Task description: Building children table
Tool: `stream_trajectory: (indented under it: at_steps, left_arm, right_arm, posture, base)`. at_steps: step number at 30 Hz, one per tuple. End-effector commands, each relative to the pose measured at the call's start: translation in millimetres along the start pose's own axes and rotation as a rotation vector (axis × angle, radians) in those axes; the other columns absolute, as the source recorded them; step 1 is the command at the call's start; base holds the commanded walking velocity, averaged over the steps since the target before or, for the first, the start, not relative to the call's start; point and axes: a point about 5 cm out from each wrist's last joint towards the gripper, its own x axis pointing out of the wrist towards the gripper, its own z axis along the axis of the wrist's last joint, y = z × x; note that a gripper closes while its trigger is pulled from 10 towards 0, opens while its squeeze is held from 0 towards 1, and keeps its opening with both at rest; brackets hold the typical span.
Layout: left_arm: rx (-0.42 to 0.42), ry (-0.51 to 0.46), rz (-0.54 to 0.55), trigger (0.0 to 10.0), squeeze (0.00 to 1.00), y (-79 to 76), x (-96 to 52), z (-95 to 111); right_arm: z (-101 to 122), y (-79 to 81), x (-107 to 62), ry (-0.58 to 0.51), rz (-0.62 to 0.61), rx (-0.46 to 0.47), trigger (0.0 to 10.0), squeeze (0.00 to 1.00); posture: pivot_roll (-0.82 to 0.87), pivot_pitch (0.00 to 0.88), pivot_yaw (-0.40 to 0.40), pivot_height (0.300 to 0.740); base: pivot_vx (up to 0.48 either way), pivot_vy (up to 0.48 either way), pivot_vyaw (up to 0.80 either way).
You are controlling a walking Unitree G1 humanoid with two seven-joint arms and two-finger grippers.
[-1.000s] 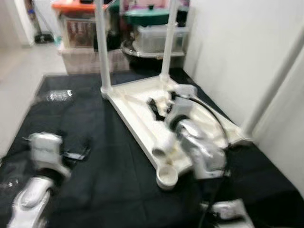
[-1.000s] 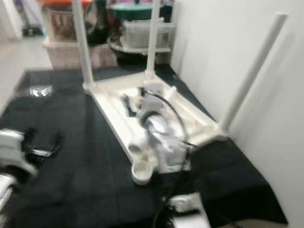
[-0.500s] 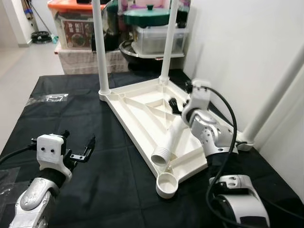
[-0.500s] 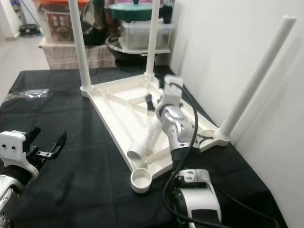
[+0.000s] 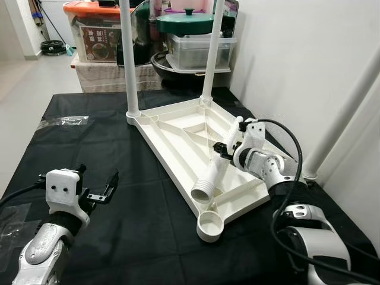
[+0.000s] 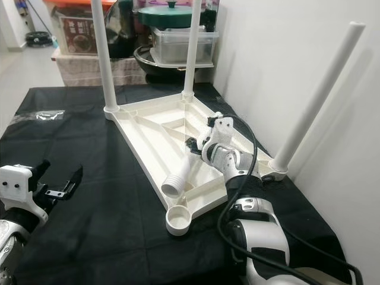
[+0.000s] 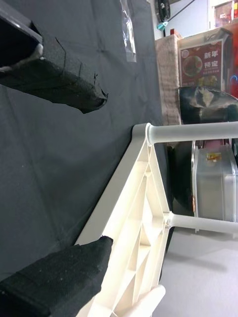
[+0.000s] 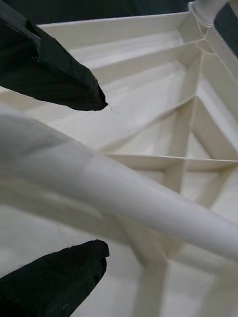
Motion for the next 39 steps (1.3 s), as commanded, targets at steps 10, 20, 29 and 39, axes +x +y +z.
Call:
stream_trajectory:
  at_steps: [10,20,29,39]
  left_arm:
    - [0.001,0.008,0.010,10.0,0.00,0.4,-1.9,-3]
    - [0.014,0.012,0.014,10.0,0.00,2.6,-2.7,-3]
    - [0.017,0.017,0.015,10.0,0.00,2.1,-2.9,-4]
    - [-0.185,-0.012,-0.115,10.0,0.00,-4.5,-1.6,9]
  right_arm:
    - [-39,-14.9,11.0,0.137,0.055,0.121,10.0,0.00]
    - [-46,-20.7,15.0,0.079,0.053,0.278,0.0,0.00]
    - [-37,-18.6,14.0,0.045,0.100,0.316,0.0,0.00]
    - [39,44.3,-11.3,-0.261,0.646,0.270,0.0,0.00]
  posture:
    - [0.01,0.000,-0.117,0.740]
    - [0.03,0.000,-0.120,0.740]
    - [0.02,0.000,-0.113,0.740]
    - [0.02,0.000,-0.087,0.740]
  base:
    - [0.000,0.000,0.00]
    - [0.000,0.000,0.00]
    - [0.000,0.000,0.00]
    - [0.000,0.000,0.00]
